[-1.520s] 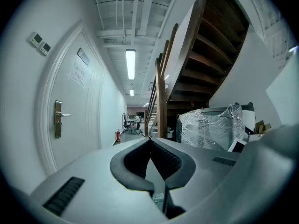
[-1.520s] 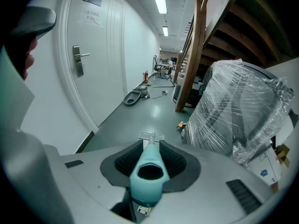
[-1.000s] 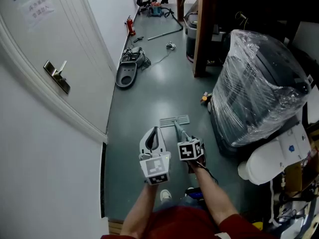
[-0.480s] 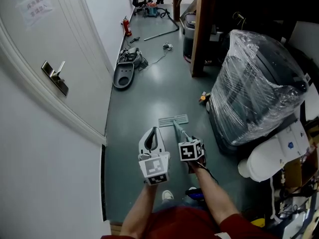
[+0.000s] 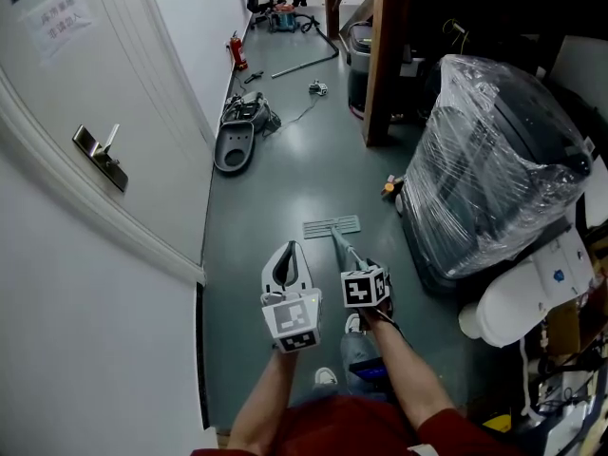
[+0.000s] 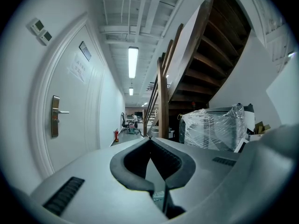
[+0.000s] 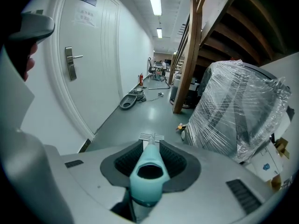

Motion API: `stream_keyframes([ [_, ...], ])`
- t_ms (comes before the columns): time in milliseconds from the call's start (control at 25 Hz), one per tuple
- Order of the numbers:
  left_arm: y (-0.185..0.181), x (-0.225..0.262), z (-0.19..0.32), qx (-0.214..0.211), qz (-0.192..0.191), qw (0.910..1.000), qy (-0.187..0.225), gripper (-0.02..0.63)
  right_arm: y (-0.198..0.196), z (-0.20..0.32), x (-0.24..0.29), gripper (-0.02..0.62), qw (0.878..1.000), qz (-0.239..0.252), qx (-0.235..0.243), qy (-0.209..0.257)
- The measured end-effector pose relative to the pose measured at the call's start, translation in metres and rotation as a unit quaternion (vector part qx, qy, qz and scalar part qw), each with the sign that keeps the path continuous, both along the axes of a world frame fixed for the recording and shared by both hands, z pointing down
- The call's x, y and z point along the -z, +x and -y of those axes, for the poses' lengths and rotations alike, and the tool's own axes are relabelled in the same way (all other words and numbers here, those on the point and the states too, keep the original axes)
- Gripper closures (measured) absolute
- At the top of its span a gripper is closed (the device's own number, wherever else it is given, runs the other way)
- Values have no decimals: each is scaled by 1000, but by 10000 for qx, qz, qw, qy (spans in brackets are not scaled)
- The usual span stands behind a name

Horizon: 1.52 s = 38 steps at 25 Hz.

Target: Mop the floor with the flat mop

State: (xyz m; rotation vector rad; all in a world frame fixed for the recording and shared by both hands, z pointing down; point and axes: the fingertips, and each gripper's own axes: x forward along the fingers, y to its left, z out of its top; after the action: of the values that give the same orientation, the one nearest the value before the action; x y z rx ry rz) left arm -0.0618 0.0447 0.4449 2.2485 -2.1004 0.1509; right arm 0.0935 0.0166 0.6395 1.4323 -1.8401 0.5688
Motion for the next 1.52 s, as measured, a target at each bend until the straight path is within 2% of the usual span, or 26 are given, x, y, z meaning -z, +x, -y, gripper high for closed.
stream_keyframes([
  [160, 5, -14, 37, 64, -15, 10000, -71, 591, 5, 38, -6, 476, 10000, 32, 49, -22],
  [560, 27, 2, 153, 300, 172, 9994, 25, 591, 17, 156, 5, 476, 9997, 119, 209, -83],
  [760, 33, 7, 194, 486, 115, 9988, -9, 591, 24, 198, 5, 476, 9994, 174, 281, -103],
  [1040, 45, 5, 233, 515, 181, 9985, -5, 591, 28, 243, 6, 476, 9992, 200, 319, -115],
  [1320, 36, 7, 267, 546, 126, 9984, 0, 591, 17, 275, 4, 476, 9992, 164, 358, -114],
  [1520, 16, -2, 299, 570, 95, 9983, -14, 591, -2, 307, 2, 476, 9993, 162, 326, -70],
])
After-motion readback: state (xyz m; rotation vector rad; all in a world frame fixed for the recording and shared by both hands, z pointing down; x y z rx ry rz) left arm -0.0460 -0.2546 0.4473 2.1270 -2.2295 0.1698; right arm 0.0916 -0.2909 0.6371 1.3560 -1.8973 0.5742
